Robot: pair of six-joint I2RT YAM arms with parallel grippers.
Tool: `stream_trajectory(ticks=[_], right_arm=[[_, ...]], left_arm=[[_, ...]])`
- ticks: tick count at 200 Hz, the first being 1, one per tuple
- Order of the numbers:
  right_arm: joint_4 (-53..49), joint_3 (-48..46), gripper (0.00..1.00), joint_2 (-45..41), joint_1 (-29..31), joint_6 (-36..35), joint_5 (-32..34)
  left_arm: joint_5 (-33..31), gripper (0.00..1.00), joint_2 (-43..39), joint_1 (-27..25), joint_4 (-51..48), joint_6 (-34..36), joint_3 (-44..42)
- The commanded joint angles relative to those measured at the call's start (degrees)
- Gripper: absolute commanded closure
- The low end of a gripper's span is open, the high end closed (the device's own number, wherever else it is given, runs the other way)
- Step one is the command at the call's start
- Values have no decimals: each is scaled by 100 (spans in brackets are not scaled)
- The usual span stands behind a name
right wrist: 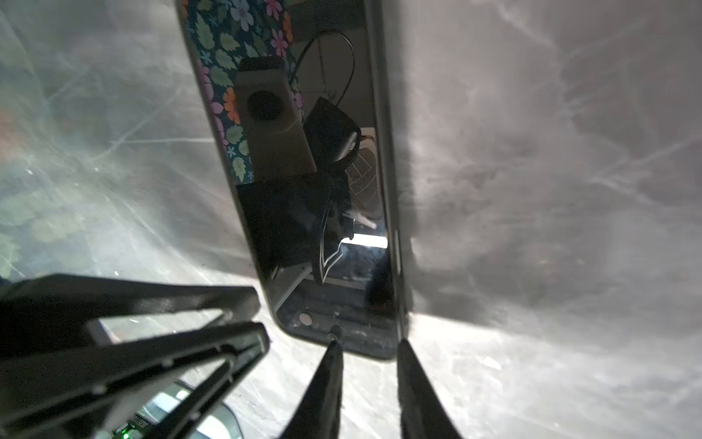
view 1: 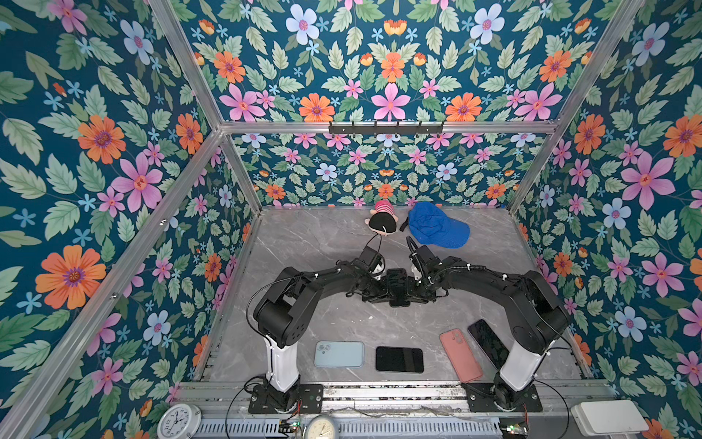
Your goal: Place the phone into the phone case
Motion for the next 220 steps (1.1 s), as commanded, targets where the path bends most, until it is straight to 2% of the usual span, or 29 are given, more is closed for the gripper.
stream_trajectory(ticks=[1, 55, 97, 153, 220], right_arm=[[-109, 177, 68, 66, -93, -187, 198], [-236, 1085, 61, 686, -442, -672, 94], [-277, 1617, 58, 1117, -651, -875, -19], [-218, 1817, 55, 1385, -732, -924, -170], [-69, 1710, 61, 1539, -736, -883, -345]], left_arm=[[-305, 65, 106, 159, -344, 374, 310], [-176, 56, 758, 515, -460, 680, 1223], [-102, 56, 1234, 544, -606, 792, 1819], [-85, 59, 1501, 579, -690, 772, 2005], [88, 62, 1482, 520, -479, 612, 1735]])
